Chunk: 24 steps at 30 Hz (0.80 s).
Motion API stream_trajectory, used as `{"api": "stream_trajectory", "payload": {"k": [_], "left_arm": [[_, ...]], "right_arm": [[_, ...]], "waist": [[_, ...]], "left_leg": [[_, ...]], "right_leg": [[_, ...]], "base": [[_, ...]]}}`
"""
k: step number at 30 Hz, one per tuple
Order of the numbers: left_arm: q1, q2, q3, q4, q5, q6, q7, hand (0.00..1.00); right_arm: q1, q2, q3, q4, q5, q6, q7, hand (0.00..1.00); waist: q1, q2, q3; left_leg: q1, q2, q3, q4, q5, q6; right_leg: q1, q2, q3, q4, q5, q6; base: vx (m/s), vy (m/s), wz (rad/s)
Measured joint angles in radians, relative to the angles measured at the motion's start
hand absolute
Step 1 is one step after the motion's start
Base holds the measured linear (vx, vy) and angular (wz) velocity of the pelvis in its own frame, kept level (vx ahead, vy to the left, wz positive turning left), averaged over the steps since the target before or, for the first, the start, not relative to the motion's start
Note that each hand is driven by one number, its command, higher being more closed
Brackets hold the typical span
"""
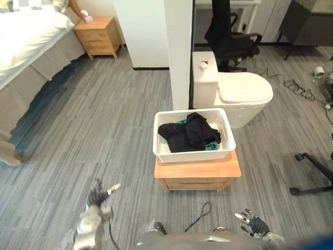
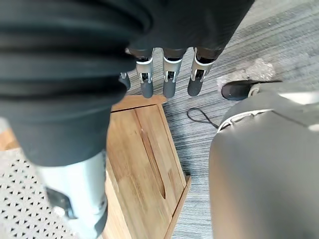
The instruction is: Tidy the bed and pick cloth on bed and put in laundry
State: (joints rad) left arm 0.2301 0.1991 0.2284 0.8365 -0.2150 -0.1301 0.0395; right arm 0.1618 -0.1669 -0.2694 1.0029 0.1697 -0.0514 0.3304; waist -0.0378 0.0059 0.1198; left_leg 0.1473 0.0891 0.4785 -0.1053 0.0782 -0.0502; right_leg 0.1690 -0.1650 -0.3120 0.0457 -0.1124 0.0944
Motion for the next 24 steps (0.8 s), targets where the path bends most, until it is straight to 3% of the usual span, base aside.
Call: {"api": "stream_trajectory", "payload": {"k": [3,8,13,19,24], "left_arm": [[0.054,-0.058,0.054,0.131,0.035,0.007,-0.014,0.0],[0.076,-0.104,0.065,0.18,0.138,0.017,-0.034,0.0],[0.062,-0.126,0.067,0.195,0.25,0.092,-0.038,0.0],[0.046,-0.129,0.051,0.211,0.257,0.141,-0.035,0.0],[0.026,-0.119,0.005,0.211,0.254,0.149,-0.035,0.0]], "right_arm": [[-0.006,0.007,-0.033,0.04,-0.019,-0.012,-0.003,0.0],[-0.01,0.025,-0.054,0.067,-0.05,-0.018,-0.029,0.0],[-0.031,0.051,-0.06,0.093,-0.055,0.015,-0.062,0.0],[-0.034,0.063,-0.06,0.098,-0.057,0.048,-0.098,0.0],[-0.05,0.069,-0.06,0.102,-0.058,0.084,-0.129,0.0]], "waist": [[0.006,0.0,-0.019],[0.027,0.004,-0.017],[0.028,0.007,-0.016],[0.029,0.003,-0.016],[0.03,0.002,-0.016]], "left_leg": [[0.017,-0.003,-0.003,0.0,-0.002,0.0],[0.028,-0.004,-0.021,0.0,-0.005,-0.005],[0.034,-0.004,-0.022,0.0,-0.007,-0.004],[0.042,-0.005,-0.01,0.0,-0.009,-0.002],[0.045,-0.004,0.003,0.0,-0.017,-0.006]], "right_leg": [[0.021,-0.002,-0.001,-0.003,0.0,0.001],[0.042,-0.002,-0.015,-0.006,0.0,0.001],[0.049,-0.001,-0.012,-0.008,-0.001,0.003],[0.049,0.001,0.001,-0.01,-0.001,0.002],[0.047,0.003,0.013,-0.012,-0.001,0.002]], "base": [[-0.01,0.008,0.05],[-0.01,0.003,0.1],[0.0,0.002,0.0],[0.05,0.009,-0.07],[0.05,0.004,-0.07]]}}
